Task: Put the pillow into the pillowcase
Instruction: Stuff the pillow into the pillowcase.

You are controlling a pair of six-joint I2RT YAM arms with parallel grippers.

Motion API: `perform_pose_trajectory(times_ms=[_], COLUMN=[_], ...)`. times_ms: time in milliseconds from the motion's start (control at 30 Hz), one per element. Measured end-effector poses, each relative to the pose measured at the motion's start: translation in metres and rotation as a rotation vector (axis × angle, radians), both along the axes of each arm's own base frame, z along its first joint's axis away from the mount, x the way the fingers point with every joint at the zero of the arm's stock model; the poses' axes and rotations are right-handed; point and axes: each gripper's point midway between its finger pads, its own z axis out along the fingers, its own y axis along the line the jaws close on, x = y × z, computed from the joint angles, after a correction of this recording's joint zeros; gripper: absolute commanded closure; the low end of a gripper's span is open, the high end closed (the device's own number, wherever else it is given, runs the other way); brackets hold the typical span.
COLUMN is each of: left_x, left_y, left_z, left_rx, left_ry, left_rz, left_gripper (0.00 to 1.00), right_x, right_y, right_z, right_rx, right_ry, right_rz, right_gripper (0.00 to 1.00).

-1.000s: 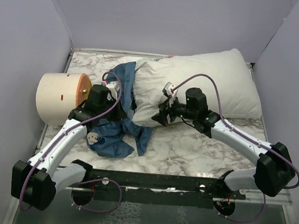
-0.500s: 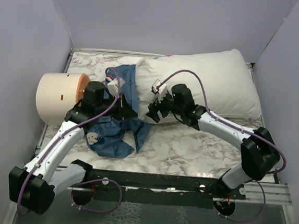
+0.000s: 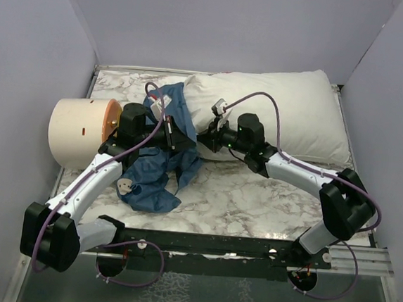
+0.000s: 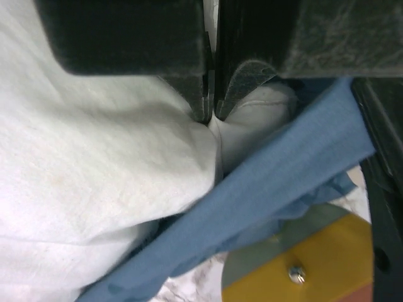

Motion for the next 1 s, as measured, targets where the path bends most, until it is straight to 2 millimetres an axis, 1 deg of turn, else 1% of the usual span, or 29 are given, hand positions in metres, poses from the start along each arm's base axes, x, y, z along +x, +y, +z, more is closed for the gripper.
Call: perform_pose_trajectory(times_ms=[100, 167, 267, 300, 400, 433, 467, 500, 533, 567, 600, 667, 700, 733, 767, 800, 833, 867, 967, 1000], left_x=[-0.002, -0.007, -0.016, -0.019, -0.024, -0.025, -0.025, -0.026, -0.028, -0.029, -0.031, -0.035, -0.037, -0.04, -0.042, -0.044, -0.045, -0.044, -0.035, -0.031], left_y=[0.0, 0.001, 0.003, 0.004, 0.005, 0.005, 0.006, 0.007, 0.007, 0.009, 0.011, 0.017, 0.021, 0.025, 0.029, 0.034, 0.038, 0.042, 0.052, 0.055], left_z=[-0.002, -0.004, -0.006, -0.006, -0.006, -0.008, -0.011, -0.017, -0.022, -0.029, -0.037, -0.051, -0.057, -0.06, -0.06, -0.058, -0.051, -0.042, -0.001, 0.011], left_rx=[0.001, -0.003, -0.013, -0.015, -0.02, -0.017, -0.013, -0.002, 0.008, 0.026, 0.049, 0.1, 0.131, 0.161, 0.183, 0.208, 0.231, 0.248, 0.287, 0.296], left_ry=[0.006, 0.009, 0.008, 0.006, -0.002, -0.001, 0.001, 0.009, 0.021, 0.03, 0.048, 0.079, 0.086, 0.091, 0.084, 0.075, 0.049, 0.019, -0.117, -0.154], left_rz=[-0.004, -0.013, -0.02, -0.021, -0.021, -0.022, -0.023, -0.024, -0.024, -0.026, -0.022, -0.013, -0.003, 0.008, 0.017, 0.031, 0.045, 0.06, 0.113, 0.131], left_gripper=[0.94, 0.9, 0.86, 0.83, 0.71, 0.65, 0.58, 0.51, 0.46, 0.41, 0.36, 0.27, 0.25, 0.23, 0.23, 0.23, 0.23, 0.23, 0.24, 0.24], right_x=[0.001, 0.001, -0.001, -0.002, -0.016, -0.024, -0.028, -0.039, -0.052, -0.052, -0.066, -0.082, -0.09, -0.096, -0.1, -0.103, -0.105, -0.106, -0.103, -0.101], right_y=[0.007, 0.01, 0.018, 0.02, 0.026, 0.028, 0.028, 0.029, 0.03, 0.03, 0.026, 0.023, 0.019, 0.016, 0.013, 0.01, 0.008, 0.004, -0.003, -0.005], right_z=[0.014, 0.02, 0.018, 0.014, -0.011, -0.023, -0.031, -0.044, -0.045, -0.045, -0.063, -0.066, -0.067, -0.066, -0.064, -0.057, -0.05, -0.037, 0.0, 0.012], right_rx=[0.082, 0.123, 0.172, 0.18, 0.202, 0.212, 0.212, 0.217, 0.237, 0.237, 0.22, 0.212, 0.199, 0.184, 0.169, 0.159, 0.147, 0.134, 0.121, 0.118], right_ry=[0.021, 0.032, 0.066, 0.081, 0.152, 0.19, 0.212, 0.252, 0.271, 0.271, 0.322, 0.33, 0.33, 0.32, 0.31, 0.283, 0.254, 0.207, 0.081, 0.041], right_rz=[0.004, 0.011, 0.045, 0.056, 0.123, 0.163, 0.179, 0.22, 0.279, 0.279, 0.304, 0.352, 0.371, 0.381, 0.389, 0.399, 0.404, 0.401, 0.387, 0.376], right_gripper=[0.98, 0.98, 0.97, 0.97, 0.96, 0.95, 0.94, 0.87, 0.79, 0.68, 0.6, 0.48, 0.44, 0.37, 0.32, 0.28, 0.25, 0.22, 0.13, 0.07])
